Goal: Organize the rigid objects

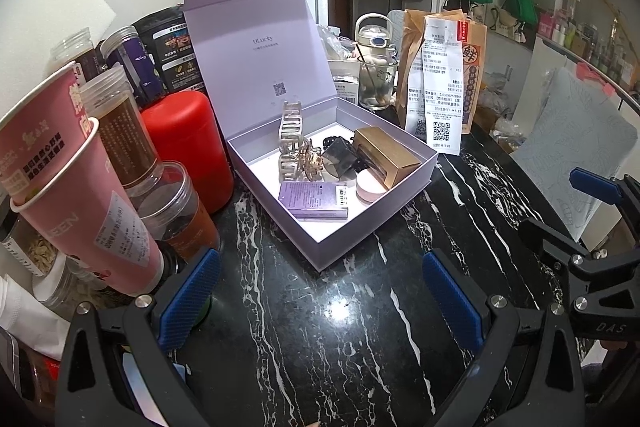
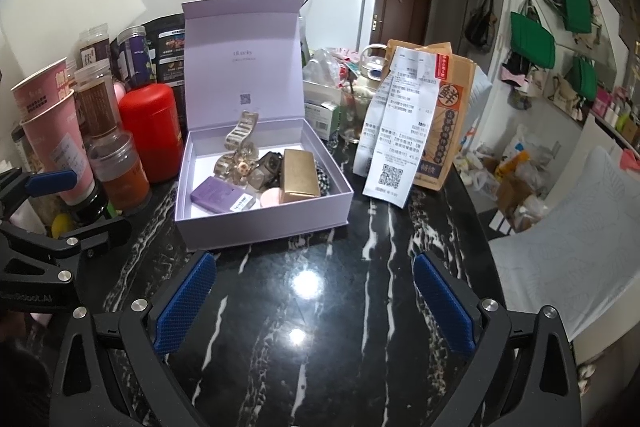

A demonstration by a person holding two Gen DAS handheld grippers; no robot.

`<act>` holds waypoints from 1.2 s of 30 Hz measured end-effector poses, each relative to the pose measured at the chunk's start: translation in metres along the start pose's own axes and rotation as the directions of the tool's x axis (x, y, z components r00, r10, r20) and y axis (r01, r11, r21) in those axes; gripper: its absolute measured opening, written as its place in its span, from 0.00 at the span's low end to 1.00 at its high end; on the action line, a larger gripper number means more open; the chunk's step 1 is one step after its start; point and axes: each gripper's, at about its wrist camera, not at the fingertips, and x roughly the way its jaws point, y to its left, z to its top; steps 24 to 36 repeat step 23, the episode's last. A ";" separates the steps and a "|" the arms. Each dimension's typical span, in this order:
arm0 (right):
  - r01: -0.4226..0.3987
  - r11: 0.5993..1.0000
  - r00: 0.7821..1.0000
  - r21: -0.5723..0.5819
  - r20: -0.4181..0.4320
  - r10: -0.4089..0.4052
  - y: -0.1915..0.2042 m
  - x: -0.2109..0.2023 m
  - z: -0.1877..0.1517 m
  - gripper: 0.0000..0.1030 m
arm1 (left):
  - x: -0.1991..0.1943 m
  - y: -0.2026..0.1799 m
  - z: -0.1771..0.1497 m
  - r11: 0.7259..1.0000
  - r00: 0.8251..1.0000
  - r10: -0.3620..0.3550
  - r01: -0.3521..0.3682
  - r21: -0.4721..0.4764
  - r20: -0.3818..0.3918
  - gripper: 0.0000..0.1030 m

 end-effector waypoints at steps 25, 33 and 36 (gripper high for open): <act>0.001 1.000 1.000 0.015 -0.029 -0.001 -0.004 0.010 -0.003 0.98 | 0.008 -0.002 -0.004 1.000 1.000 -0.007 0.007 0.000 -0.019 1.00; 0.001 1.000 1.000 0.015 -0.029 -0.001 -0.004 0.010 -0.003 0.98 | 0.008 -0.002 -0.004 1.000 1.000 -0.007 0.007 0.000 -0.019 1.00; 0.001 1.000 1.000 0.015 -0.029 -0.001 -0.004 0.010 -0.003 0.98 | 0.008 -0.002 -0.004 1.000 1.000 -0.007 0.007 0.000 -0.019 1.00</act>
